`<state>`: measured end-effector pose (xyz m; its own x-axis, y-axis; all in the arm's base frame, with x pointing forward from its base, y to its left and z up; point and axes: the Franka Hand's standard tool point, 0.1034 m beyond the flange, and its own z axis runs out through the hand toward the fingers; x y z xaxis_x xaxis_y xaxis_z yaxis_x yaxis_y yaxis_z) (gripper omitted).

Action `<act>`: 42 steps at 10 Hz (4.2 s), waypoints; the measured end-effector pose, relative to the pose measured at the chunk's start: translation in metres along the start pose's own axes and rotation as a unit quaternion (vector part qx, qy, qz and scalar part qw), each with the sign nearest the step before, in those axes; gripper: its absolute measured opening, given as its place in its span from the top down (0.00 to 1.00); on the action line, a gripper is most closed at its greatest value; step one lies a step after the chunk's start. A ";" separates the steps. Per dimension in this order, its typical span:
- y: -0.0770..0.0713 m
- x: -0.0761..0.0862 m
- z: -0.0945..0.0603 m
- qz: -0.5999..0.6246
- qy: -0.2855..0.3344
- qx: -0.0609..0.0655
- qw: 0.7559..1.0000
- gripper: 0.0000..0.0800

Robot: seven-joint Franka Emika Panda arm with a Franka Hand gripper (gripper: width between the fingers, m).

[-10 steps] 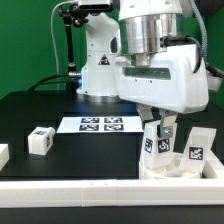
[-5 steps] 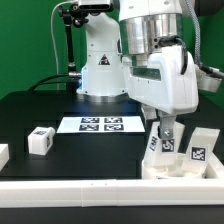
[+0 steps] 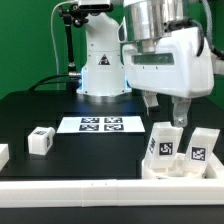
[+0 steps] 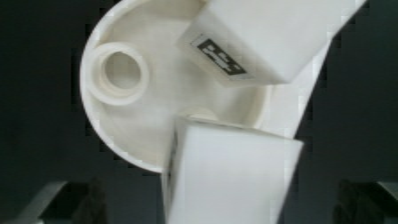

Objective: Assemble stool

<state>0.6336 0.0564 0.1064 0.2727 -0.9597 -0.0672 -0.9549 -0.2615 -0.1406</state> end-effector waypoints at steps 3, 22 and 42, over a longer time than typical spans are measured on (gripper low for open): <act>0.000 0.000 -0.001 -0.023 -0.001 0.000 1.000 0.19; 0.001 0.011 -0.006 -0.749 0.023 -0.036 0.661 0.19; 0.000 0.003 0.021 -0.979 -0.018 -0.101 0.176 0.34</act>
Offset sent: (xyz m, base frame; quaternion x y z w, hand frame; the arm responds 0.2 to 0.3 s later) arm 0.0000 0.0000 0.0000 0.0000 0.0000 -0.2571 0.9664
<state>0.6372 0.0557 0.0854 0.0993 0.9908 -0.0918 0.9902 -0.0892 0.1079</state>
